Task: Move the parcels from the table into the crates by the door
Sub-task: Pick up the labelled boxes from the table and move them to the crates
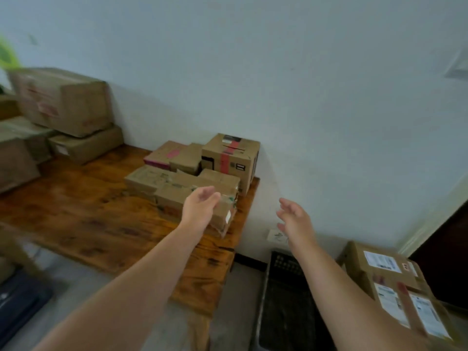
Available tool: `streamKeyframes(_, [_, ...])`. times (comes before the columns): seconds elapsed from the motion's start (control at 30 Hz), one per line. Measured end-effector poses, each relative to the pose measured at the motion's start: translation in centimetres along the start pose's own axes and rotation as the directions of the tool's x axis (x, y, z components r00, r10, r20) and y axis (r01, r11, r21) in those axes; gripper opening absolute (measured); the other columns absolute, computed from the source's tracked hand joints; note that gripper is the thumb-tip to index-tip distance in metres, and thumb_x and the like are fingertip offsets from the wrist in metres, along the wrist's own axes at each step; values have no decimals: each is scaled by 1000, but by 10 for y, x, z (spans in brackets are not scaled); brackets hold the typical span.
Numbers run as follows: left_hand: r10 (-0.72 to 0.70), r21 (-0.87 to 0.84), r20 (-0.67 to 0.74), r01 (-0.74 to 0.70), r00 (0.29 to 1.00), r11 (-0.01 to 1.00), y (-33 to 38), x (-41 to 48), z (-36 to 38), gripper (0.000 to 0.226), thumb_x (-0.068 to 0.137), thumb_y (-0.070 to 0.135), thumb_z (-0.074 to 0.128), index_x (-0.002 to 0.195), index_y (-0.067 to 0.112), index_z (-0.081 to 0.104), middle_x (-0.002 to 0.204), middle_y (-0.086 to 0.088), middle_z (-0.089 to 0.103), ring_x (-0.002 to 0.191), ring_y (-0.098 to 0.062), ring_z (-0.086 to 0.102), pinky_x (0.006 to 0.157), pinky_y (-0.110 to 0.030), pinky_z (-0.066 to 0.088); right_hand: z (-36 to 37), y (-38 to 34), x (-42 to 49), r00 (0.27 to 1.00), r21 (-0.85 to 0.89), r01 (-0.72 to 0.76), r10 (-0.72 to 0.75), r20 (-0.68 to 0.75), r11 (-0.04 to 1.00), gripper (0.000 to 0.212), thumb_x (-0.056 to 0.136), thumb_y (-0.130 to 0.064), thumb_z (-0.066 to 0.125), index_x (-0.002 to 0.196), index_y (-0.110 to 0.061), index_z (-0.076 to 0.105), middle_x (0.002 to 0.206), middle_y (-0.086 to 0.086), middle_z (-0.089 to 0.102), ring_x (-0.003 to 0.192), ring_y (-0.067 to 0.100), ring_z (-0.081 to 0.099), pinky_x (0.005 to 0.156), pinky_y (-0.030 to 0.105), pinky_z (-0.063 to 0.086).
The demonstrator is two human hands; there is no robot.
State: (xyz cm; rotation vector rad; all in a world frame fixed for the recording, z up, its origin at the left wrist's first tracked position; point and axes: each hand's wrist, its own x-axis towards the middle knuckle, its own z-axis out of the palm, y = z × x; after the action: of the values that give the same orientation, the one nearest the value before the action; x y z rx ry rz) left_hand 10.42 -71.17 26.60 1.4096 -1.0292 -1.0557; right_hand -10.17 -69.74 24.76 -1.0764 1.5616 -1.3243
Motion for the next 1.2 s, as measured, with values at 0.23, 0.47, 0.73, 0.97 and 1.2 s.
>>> streamKeyframes(0.23, [-72, 163, 33, 65, 997, 984, -30, 88, -117, 25, 92, 28, 58, 117, 25, 59, 114, 4, 60, 105, -16, 58, 87, -31, 45, 112, 19, 5, 992, -16, -115, 114, -46, 993, 40, 95, -14, 53, 135, -19, 49, 141, 2, 49, 128, 18, 45, 99, 33, 36])
streamKeyframes(0.47, [-117, 223, 91, 94, 989, 970, -45, 153, -170, 30, 92, 25, 59, 120, 19, 58, 118, 0, 60, 108, -19, 56, 90, -32, 44, 167, 28, 14, 963, -19, -228, 223, -154, 973, 46, 94, -13, 55, 138, -19, 45, 142, 6, 48, 128, 23, 47, 106, 49, 40])
streamKeyframes(0.73, [-123, 195, 117, 98, 986, 976, -47, 206, -150, 35, 93, 26, 57, 126, 16, 55, 120, 2, 56, 105, -14, 50, 85, -28, 39, 180, 19, 62, 941, -51, -233, 212, -264, 971, 45, 93, -14, 56, 137, -17, 46, 141, 4, 48, 122, 16, 46, 87, 30, 36])
streamKeyframes(0.97, [-52, 219, 157, 16, 986, 976, -29, 258, -97, 35, 92, 26, 58, 126, 18, 54, 123, 0, 57, 111, -18, 54, 96, -37, 45, 172, 13, 140, 945, -57, -176, 152, -289, 983, 43, 93, -15, 56, 135, -22, 48, 140, 2, 48, 117, 16, 48, 86, 33, 44])
streamKeyframes(1.2, [-40, 263, 160, -3, 986, 965, -21, 325, -30, 40, 90, 30, 59, 128, 20, 51, 126, 1, 57, 110, -17, 53, 94, -35, 44, 157, 13, 230, 936, -84, -226, 193, -293, 970, 65, 91, -14, 60, 148, -21, 28, 149, 7, 38, 132, 26, 41, 102, 42, 41])
